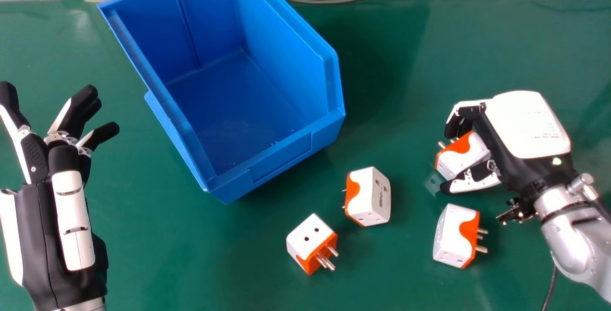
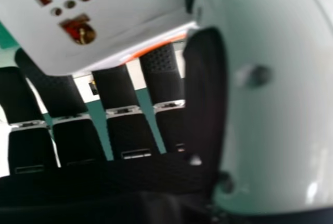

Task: Pick all objects and put in blue box

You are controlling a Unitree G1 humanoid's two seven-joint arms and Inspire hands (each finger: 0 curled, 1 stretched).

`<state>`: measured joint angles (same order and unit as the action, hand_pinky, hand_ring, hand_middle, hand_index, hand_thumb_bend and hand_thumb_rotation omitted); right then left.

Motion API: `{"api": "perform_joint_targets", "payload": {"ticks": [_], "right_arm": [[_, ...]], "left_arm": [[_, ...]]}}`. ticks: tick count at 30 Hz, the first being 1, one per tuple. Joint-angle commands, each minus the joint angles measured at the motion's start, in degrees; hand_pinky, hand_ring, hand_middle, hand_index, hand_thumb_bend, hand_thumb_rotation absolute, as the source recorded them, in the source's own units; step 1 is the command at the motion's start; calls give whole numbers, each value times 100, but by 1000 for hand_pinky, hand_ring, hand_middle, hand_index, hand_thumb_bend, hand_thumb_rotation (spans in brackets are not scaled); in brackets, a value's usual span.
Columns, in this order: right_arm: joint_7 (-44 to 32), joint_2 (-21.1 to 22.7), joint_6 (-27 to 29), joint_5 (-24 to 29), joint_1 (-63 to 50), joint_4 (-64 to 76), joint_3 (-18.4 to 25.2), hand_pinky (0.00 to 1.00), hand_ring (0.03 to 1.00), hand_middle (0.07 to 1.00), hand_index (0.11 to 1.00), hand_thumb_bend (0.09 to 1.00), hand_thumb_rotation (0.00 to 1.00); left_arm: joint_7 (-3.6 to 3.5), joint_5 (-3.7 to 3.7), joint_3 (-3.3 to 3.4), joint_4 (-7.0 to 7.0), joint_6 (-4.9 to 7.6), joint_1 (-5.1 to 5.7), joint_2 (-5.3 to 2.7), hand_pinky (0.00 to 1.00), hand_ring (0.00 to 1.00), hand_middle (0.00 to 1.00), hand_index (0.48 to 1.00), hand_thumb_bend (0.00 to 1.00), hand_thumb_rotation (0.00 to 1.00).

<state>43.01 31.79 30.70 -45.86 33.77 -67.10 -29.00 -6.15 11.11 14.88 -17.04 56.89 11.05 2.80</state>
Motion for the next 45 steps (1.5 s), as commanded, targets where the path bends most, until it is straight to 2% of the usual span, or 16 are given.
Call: {"api": "perform_joint_targets", "payload": {"ticks": [1,9,11,16,18,22,26,28,30,34,36,38,40,42,44,45], "right_arm": [[127,120,126,50,131,69,63,323,262,371,474,505,112],[-54,143,438,342,85,215,321,318,255,360,473,510,117],[-205,132,689,559,73,305,504,317,250,357,473,511,118],[-629,148,992,951,61,581,851,319,231,345,473,513,119],[-834,164,1090,1105,60,711,999,313,226,345,472,512,119],[-982,140,1091,1215,73,979,1222,313,228,340,472,512,118],[-1037,69,1210,1317,174,1189,1417,337,237,328,471,513,118],[-1060,40,1312,1331,238,1270,1461,304,212,318,471,513,118],[-1153,-7,1434,1390,305,1335,1520,281,185,307,471,513,117],[-1307,-119,1645,1511,470,1440,1632,338,223,322,470,513,117],[-1402,-198,1739,1594,557,1451,1687,342,223,323,470,514,118],[-1468,-276,1797,1635,660,1475,1724,337,218,322,470,514,118],[-1561,-350,1834,1670,772,1505,1756,327,217,322,470,513,119],[-1775,-441,1803,1794,843,1606,1807,323,232,426,468,524,39],[-2051,-535,1735,1958,903,1749,1859,304,239,462,466,527,12],[-2150,-578,1710,1996,958,1787,1878,286,235,471,466,527,6]], "left_arm": [[-4,-2,40,63,109,40,24,750,855,844,852,435,944],[8,-29,40,73,117,42,5,749,856,845,852,428,946],[22,-60,36,68,103,36,-5,750,858,847,852,427,946],[104,-194,57,66,94,16,-22,751,856,847,851,428,946],[141,-234,49,116,51,32,-36,751,856,847,851,428,946],[171,-241,26,77,62,13,-37,752,854,848,852,428,945],[233,-304,40,15,78,-34,-58,751,850,843,851,435,940],[243,-305,26,-19,84,-51,-51,750,848,841,849,441,937],[268,-344,13,-17,74,-48,-51,749,847,840,848,445,936],[313,-382,9,8,35,-66,-46,750,848,839,848,451,935],[357,-441,24,10,47,-83,-61,748,848,839,847,457,936],[368,-441,5,15,57,-82,-66,746,848,839,847,460,938],[340,-385,-28,-16,78,-100,-55,744,848,840,848,457,938],[324,-374,-31,-86,112,-147,-40,742,847,841,848,454,940],[309,-367,-37,-106,125,-166,-34,742,847,841,848,453,940],[279,-322,-51,-121,126,-175,-27,742,848,842,848,456,939]]}}
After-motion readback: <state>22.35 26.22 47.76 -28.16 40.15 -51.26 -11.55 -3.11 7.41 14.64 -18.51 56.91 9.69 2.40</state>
